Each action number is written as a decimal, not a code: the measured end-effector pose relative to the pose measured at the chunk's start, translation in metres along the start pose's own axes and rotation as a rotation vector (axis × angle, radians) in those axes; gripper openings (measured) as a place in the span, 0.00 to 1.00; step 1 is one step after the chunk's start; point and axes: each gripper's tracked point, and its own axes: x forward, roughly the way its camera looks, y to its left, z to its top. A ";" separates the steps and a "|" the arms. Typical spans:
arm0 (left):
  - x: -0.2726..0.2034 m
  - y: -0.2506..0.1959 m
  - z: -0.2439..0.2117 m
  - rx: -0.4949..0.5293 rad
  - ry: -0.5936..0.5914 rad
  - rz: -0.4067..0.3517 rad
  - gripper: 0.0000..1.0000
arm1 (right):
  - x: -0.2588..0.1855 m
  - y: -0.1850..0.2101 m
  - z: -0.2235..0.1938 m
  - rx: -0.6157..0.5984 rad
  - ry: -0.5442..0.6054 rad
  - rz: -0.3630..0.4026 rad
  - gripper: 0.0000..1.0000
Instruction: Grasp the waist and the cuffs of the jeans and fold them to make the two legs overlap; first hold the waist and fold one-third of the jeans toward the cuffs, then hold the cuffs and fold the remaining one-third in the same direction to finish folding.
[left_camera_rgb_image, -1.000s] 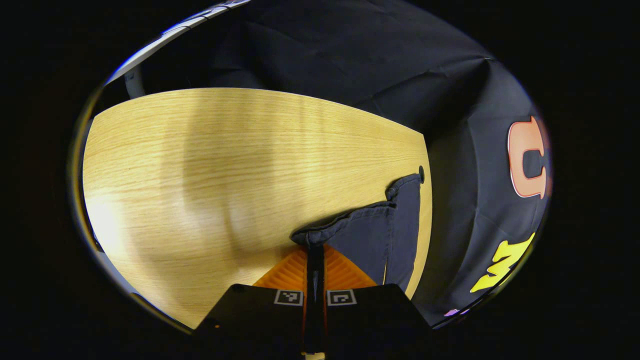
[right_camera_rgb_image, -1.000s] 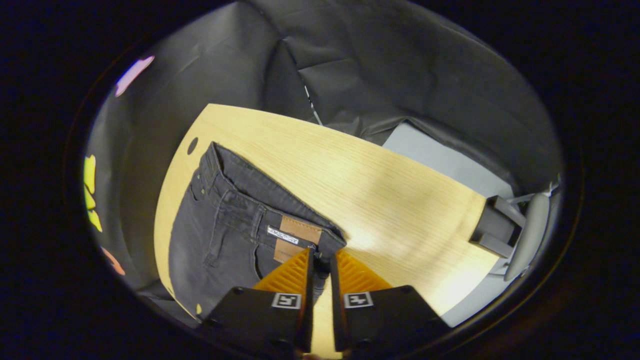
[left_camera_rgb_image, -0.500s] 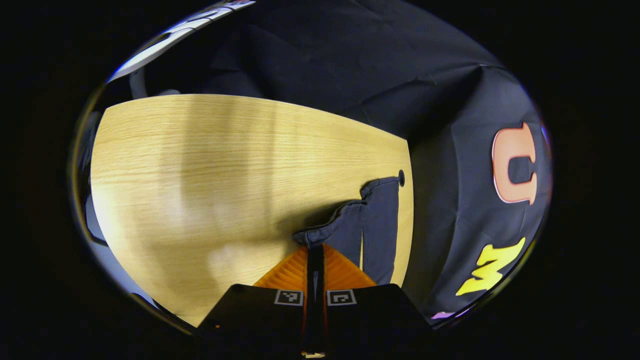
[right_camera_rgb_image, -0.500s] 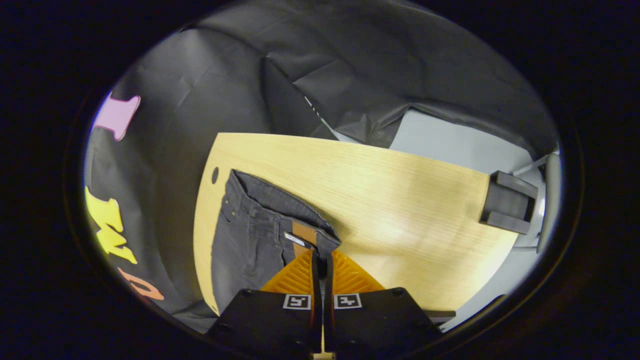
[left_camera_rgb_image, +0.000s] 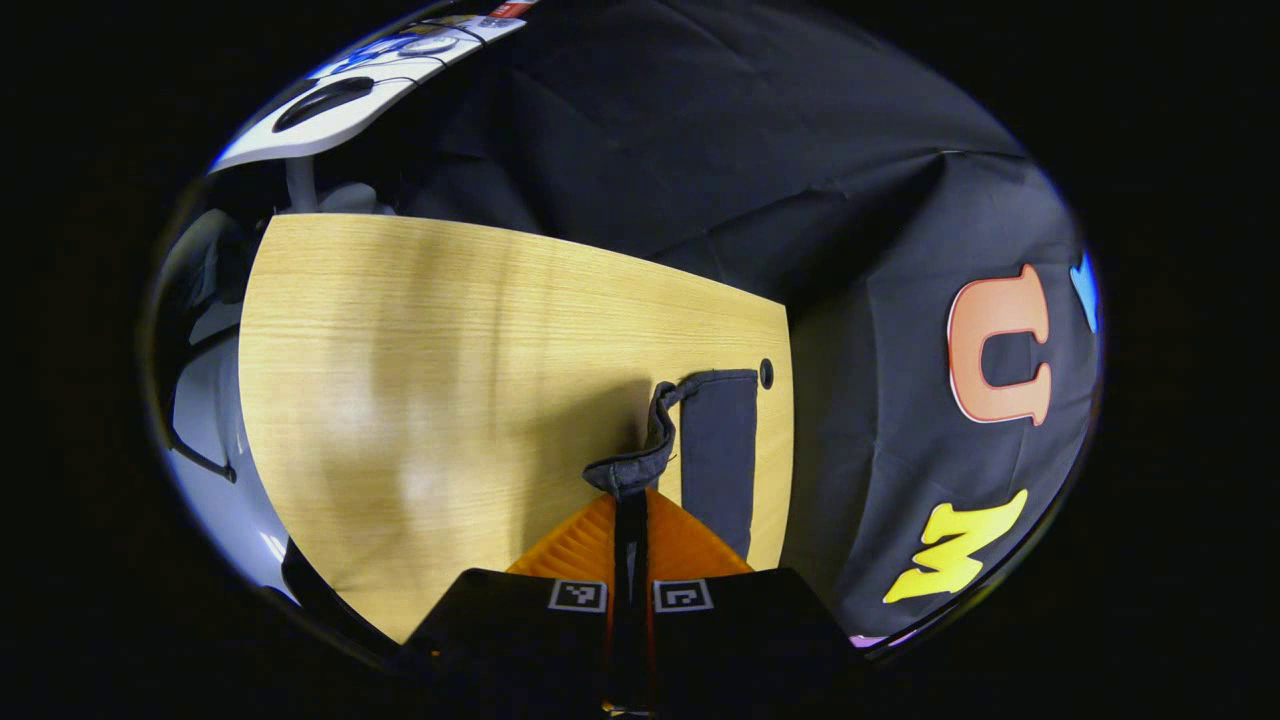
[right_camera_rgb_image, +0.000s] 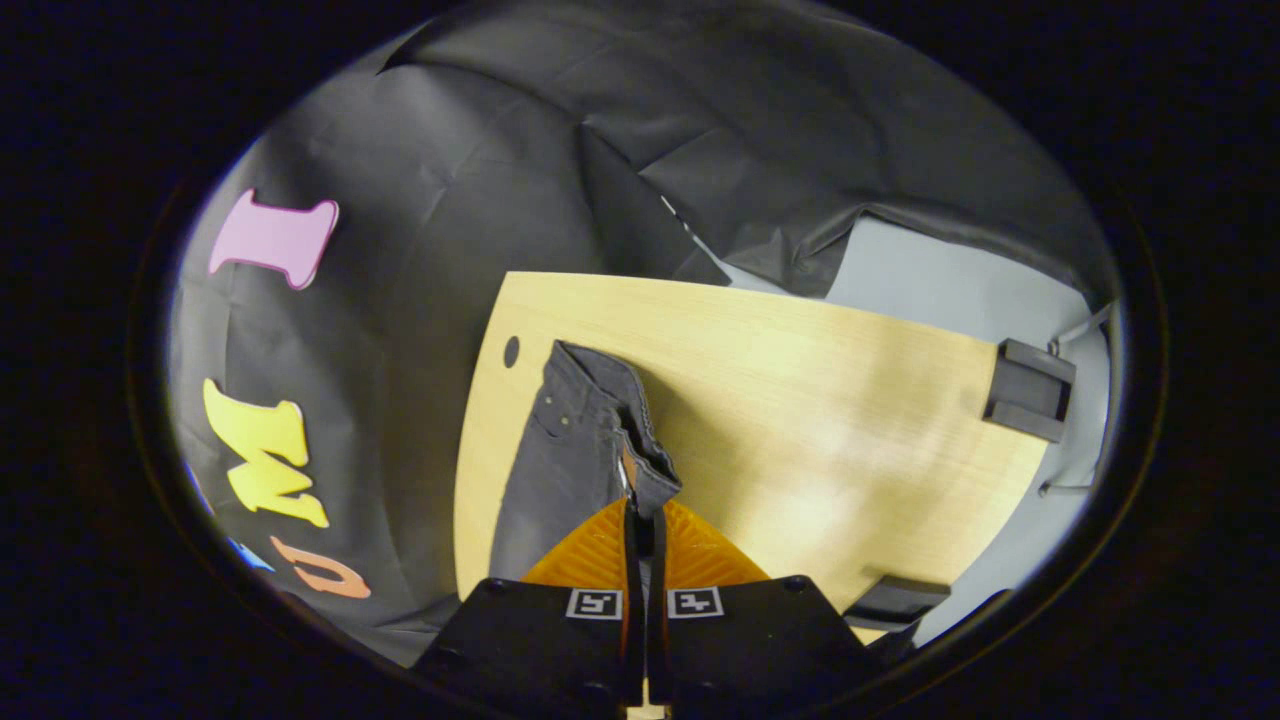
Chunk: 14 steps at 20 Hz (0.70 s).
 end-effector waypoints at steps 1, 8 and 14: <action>-0.002 -0.005 0.000 -0.054 -0.004 0.001 0.03 | -0.003 0.010 -0.001 0.033 0.009 0.020 0.02; 0.005 -0.053 0.010 -0.227 -0.008 0.037 0.00 | 0.005 0.093 0.016 0.111 0.034 0.119 0.02; 0.043 -0.089 0.023 -0.293 0.002 0.118 0.03 | 0.043 0.139 0.035 0.121 0.041 0.128 0.02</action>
